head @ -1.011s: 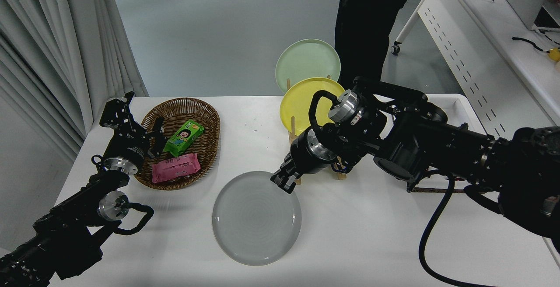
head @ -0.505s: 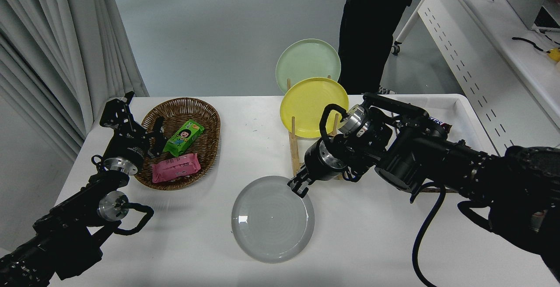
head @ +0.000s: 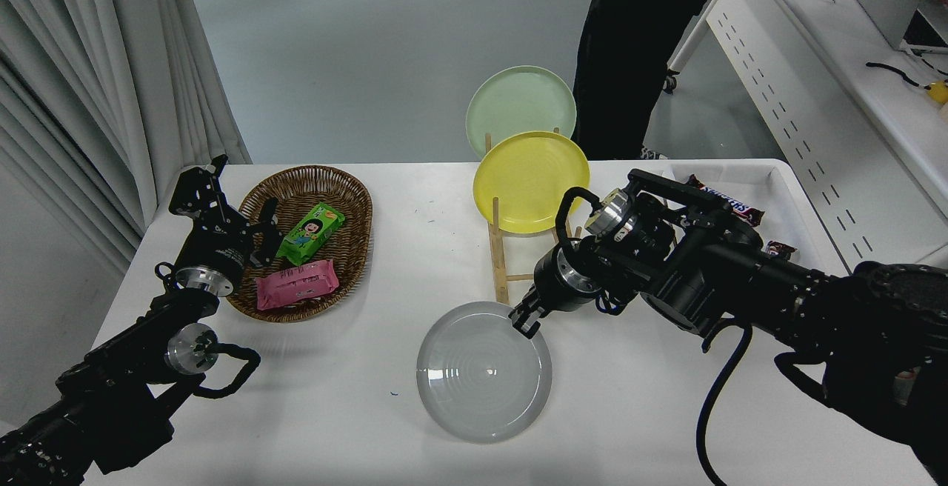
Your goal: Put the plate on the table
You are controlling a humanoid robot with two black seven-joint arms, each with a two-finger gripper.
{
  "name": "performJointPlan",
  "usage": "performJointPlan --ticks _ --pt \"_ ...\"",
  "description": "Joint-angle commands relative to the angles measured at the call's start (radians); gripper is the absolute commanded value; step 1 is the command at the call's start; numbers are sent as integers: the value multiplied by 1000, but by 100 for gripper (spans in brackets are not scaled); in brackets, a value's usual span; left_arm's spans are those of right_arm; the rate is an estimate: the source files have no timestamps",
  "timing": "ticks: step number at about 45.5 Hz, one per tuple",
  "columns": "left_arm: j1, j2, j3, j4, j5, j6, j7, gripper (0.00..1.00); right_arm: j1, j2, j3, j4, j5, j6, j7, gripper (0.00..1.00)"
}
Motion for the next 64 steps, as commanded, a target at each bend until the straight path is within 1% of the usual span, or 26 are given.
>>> performJointPlan --ticks 1,64 --pt "0 0 0 0 0 0 0 100 -15 0 8 -8 -3 0 0 0" --pt "0 1 0 0 -1 0 0 100 -37 0 47 -11 -8 0 0 0"
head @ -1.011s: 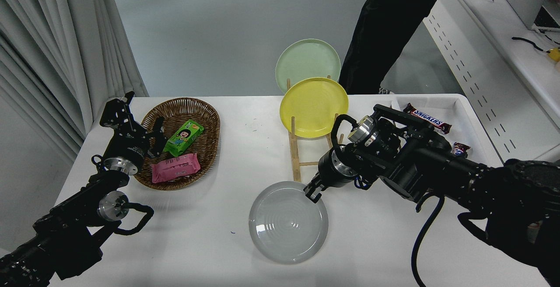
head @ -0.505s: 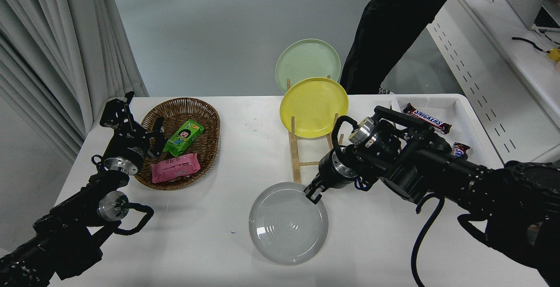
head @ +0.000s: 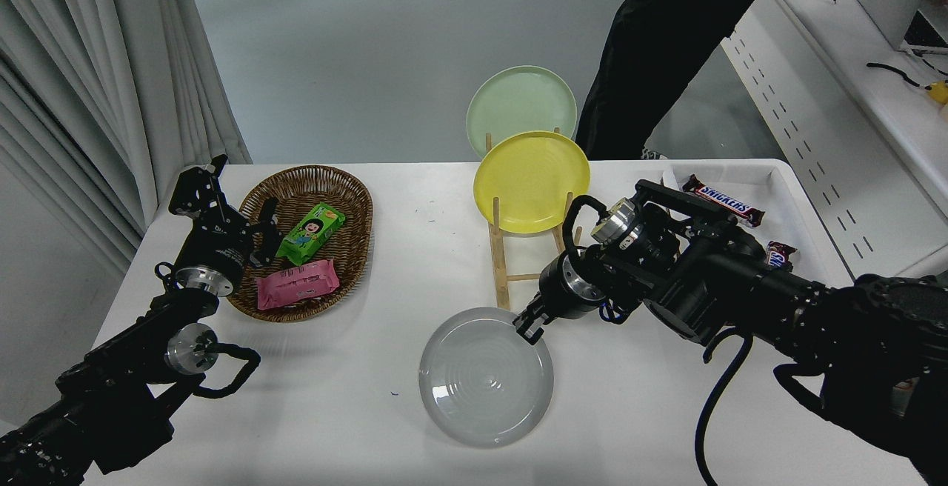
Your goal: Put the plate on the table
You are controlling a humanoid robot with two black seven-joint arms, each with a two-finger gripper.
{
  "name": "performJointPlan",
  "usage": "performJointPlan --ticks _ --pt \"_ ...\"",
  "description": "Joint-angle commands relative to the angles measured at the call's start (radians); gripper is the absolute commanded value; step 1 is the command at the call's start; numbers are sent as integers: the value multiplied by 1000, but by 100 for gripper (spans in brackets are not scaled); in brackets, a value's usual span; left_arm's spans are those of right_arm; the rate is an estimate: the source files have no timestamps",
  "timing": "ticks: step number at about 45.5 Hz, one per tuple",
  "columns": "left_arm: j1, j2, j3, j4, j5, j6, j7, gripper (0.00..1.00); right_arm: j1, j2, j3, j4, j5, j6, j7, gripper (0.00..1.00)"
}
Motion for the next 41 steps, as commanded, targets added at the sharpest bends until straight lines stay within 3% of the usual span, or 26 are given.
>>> performJointPlan --ticks 1,41 --pt "0 1 0 0 1 0 0 100 -8 0 4 0 0 0 -1 0" --pt "0 0 0 0 1 0 0 100 -36 0 12 0 -1 0 0 0"
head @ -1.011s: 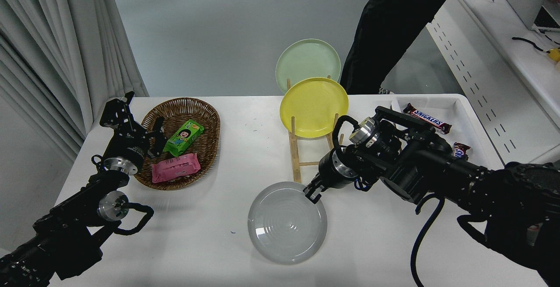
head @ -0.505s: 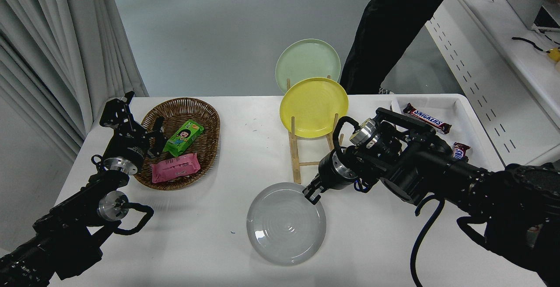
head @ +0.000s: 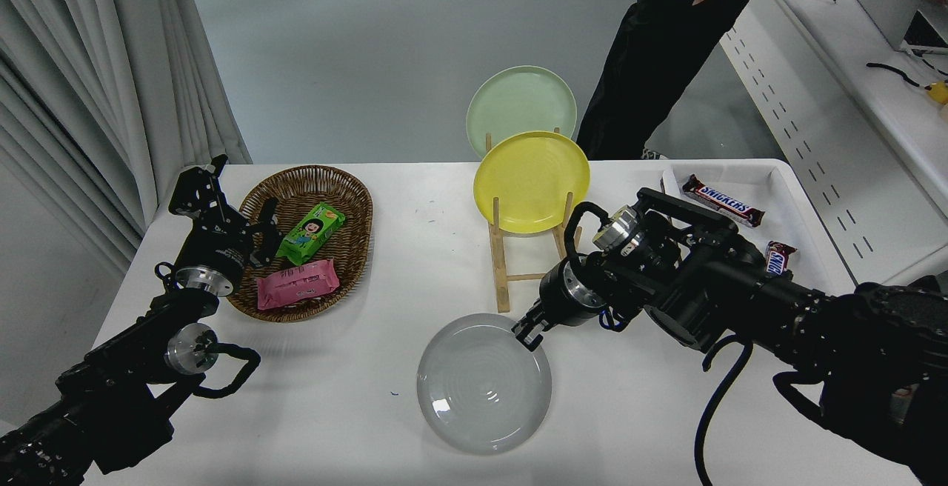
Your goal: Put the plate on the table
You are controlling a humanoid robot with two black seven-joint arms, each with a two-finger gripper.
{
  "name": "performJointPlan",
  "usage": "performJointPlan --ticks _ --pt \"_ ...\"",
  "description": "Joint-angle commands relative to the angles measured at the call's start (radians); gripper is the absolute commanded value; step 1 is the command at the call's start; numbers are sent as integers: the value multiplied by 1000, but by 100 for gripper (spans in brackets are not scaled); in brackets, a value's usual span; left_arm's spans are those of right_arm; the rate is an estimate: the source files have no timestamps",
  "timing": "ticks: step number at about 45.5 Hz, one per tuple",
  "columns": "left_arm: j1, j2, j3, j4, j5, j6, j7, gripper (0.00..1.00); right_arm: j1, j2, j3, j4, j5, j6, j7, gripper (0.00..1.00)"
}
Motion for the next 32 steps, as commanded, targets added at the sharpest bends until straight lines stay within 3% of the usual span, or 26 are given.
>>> performJointPlan --ticks 1,4,6,8,11,12,18,23,32 --pt "0 0 0 0 -1 0 0 100 -11 0 0 0 -2 0 0 1" --pt "0 1 0 0 0 0 0 100 -13 0 0 0 -2 0 0 2" --pt "0 0 0 0 0 0 0 100 -13 0 0 1 -2 0 0 9" --pt "0 0 0 0 -1 0 0 100 -11 0 1 1 0 0 0 27" --pt "-1 0 0 0 0 0 0 100 -7 0 1 3 0 0 0 67" --pt "-1 1 0 0 -1 0 0 100 -5 0 1 3 -2 0 0 74" --pt "0 0 0 0 0 0 0 100 -3 0 4 3 -2 0 0 78" --pt "-1 0 0 0 0 0 0 100 -2 0 3 3 -2 0 0 97" --pt "-1 0 0 0 -1 0 0 100 47 0 -14 24 -38 0 0 99"
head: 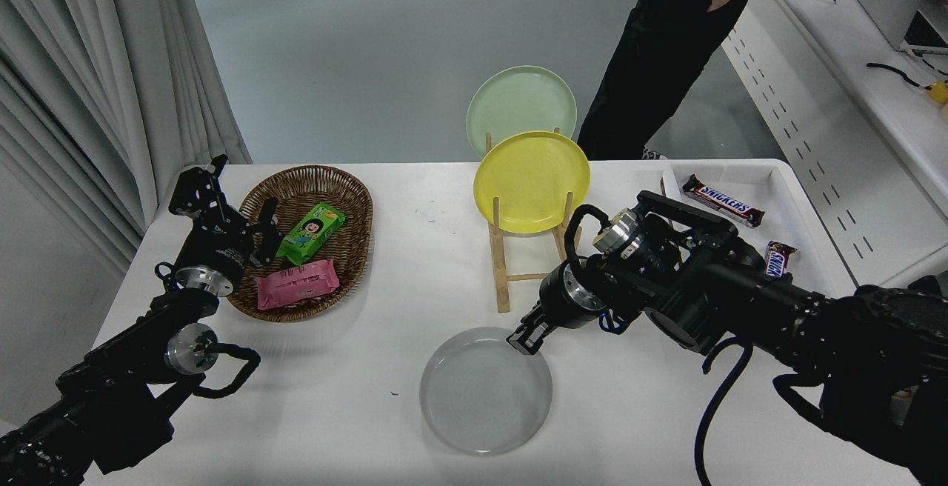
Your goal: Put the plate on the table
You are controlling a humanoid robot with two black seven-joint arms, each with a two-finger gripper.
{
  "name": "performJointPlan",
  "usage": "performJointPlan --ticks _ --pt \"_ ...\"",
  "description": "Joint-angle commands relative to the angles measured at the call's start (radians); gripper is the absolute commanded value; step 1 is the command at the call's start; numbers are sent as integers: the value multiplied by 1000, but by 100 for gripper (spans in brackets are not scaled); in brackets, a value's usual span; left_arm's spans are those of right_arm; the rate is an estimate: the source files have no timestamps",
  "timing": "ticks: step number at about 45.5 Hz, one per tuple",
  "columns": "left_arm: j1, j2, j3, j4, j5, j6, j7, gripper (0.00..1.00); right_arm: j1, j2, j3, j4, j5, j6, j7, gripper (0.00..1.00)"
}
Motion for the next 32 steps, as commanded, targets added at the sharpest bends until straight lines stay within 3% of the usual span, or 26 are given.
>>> performJointPlan --ticks 1,14,25,32 --pt "0 0 0 0 -1 0 0 100 52 0 -14 23 -49 0 1 99" --pt "0 1 0 0 -1 0 0 100 97 0 -17 106 -146 0 -1 99" --pt "0 0 0 0 -1 0 0 100 181 0 -25 132 -207 337 3 99" --pt "0 0 0 0 1 0 0 100 209 0 -20 126 -368 587 6 99"
